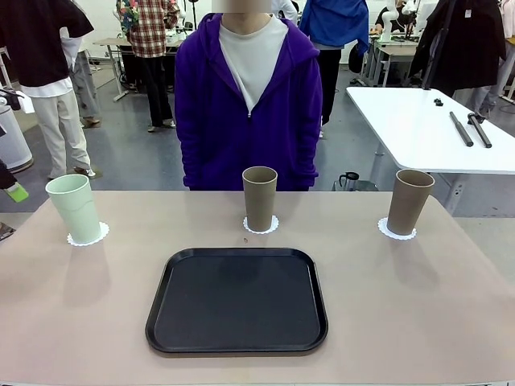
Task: Place coasters on the table and set cups on them.
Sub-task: Take one Reusable plastic cup from the Flat Tray and place it on a coaster set by the human.
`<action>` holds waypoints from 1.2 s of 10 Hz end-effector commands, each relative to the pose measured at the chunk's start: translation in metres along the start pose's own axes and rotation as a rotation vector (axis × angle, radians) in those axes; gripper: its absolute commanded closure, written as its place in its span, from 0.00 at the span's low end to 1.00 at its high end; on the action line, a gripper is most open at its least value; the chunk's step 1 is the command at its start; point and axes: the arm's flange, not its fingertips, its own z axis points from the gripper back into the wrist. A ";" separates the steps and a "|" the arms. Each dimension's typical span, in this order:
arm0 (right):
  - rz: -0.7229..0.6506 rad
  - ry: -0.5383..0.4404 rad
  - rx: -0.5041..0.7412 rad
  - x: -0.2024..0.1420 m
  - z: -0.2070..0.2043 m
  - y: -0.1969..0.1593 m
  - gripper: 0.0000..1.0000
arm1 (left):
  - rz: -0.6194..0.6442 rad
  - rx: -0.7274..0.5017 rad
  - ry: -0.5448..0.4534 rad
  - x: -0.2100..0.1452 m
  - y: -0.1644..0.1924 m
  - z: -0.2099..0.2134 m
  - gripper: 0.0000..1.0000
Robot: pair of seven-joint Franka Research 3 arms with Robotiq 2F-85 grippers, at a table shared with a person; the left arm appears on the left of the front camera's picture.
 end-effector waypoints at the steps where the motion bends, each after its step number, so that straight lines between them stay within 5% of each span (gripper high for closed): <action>1: 0.003 -0.003 0.002 0.000 0.001 0.000 0.00 | -0.001 0.006 -0.009 0.000 -0.001 0.002 0.00; 2: 0.003 -0.003 0.002 0.000 0.001 0.000 0.00 | 0.000 0.000 0.000 0.000 0.000 0.000 0.00; 4: 0.003 -0.003 0.002 0.000 0.001 0.000 0.00 | 0.269 -0.108 0.040 -0.025 -0.042 -0.021 0.00; 5: 0.003 -0.003 0.002 0.000 0.001 0.000 0.00 | 0.304 -0.114 0.091 -0.035 -0.062 -0.025 0.00; 6: 0.003 -0.003 0.002 0.000 0.001 0.000 0.00 | 0.325 -0.093 0.146 -0.043 -0.075 -0.025 0.00; 7: 0.003 -0.003 0.002 0.000 0.001 0.000 0.00 | 0.262 -0.103 0.088 -0.034 -0.049 -0.029 0.00; 10: 0.003 -0.003 0.002 0.000 0.001 0.000 0.00 | 0.273 -0.105 0.092 -0.036 -0.053 -0.028 0.00; 12: 0.003 -0.003 0.002 0.000 0.001 0.000 0.00 | 0.237 -0.454 -0.194 -0.069 -0.011 -0.023 0.00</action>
